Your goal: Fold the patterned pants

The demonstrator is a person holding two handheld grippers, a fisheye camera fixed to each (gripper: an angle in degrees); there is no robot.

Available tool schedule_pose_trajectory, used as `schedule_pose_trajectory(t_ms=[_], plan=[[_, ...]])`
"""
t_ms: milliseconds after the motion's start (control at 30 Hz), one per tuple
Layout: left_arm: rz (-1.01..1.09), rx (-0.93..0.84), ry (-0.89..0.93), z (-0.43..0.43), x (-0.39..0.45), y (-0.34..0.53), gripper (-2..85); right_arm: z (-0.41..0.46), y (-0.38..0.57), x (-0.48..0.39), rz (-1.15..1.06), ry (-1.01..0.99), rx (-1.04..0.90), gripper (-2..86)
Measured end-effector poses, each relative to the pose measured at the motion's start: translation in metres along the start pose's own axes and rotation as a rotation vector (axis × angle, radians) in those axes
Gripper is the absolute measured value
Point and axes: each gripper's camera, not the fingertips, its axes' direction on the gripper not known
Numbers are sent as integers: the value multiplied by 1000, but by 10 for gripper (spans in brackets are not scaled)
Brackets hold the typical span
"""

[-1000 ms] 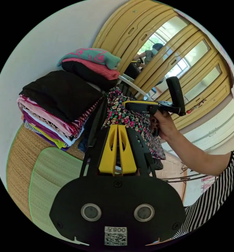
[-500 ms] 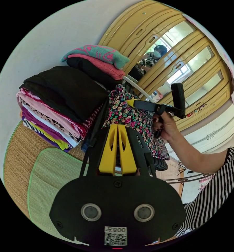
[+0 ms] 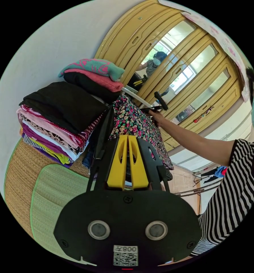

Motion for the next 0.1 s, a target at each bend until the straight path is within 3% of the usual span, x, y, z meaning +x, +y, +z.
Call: schedule_pose_trajectory(t_ms=[100], plan=[[-33,49,25,-19,2,16,1,23,-11,-7,-57,71,-77,104]])
